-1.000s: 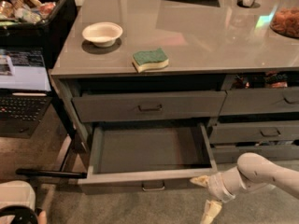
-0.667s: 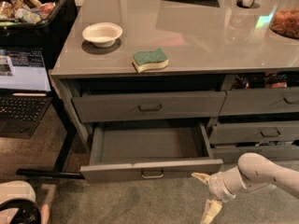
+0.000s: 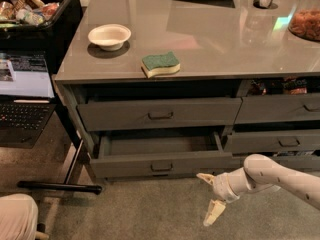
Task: Close middle drawer
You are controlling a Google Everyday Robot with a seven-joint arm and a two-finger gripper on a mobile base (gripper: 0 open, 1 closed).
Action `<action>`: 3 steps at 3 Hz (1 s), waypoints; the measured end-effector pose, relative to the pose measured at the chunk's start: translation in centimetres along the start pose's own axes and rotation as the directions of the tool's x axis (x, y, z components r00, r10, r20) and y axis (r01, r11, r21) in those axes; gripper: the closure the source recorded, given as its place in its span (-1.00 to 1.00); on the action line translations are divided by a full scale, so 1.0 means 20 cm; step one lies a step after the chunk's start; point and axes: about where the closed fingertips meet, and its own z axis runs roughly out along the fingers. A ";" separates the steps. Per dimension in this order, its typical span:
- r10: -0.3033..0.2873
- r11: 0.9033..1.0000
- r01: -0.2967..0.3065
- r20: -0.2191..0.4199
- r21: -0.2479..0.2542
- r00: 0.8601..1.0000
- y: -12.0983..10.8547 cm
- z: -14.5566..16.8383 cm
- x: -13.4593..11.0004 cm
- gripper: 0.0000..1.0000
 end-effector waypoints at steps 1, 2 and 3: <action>0.002 1.000 -0.003 0.028 0.026 1.000 -0.07 0.01 0.01 -1.00; -0.013 0.997 0.008 0.061 0.082 0.998 -0.25 0.01 0.01 -0.62; -0.024 0.992 0.012 0.088 0.129 0.996 -0.42 0.01 0.02 -0.18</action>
Offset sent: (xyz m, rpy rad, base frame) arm 0.1029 -0.0126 -0.0011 0.0877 -0.1475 -0.1035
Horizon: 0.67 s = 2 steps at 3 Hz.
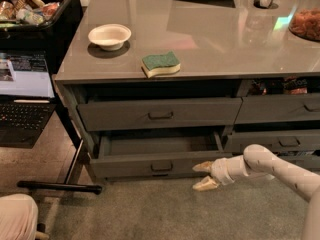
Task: Close middle drawer
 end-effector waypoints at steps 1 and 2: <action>-0.019 0.999 0.018 0.021 0.050 1.000 -0.17 0.01 -0.04 0.30; -0.040 0.995 0.036 0.042 0.094 0.998 -0.31 0.01 -0.11 0.34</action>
Offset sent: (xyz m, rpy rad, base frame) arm 0.0970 0.0137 0.0390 0.0546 -0.1566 -0.0753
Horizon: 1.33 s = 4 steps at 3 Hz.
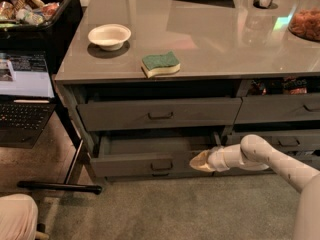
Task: Close middle drawer
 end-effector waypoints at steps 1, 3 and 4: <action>-0.020 0.998 0.018 0.026 0.052 0.999 -0.08 0.00 -0.06 -0.13; -0.055 0.990 0.041 0.102 0.136 0.993 -0.04 -0.10 -0.14 -1.00; -0.055 0.990 0.041 0.102 0.136 0.993 -0.04 -0.10 -0.14 -1.00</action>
Offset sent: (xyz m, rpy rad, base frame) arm 0.0342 0.0058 0.0416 0.0763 -0.1820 -0.0948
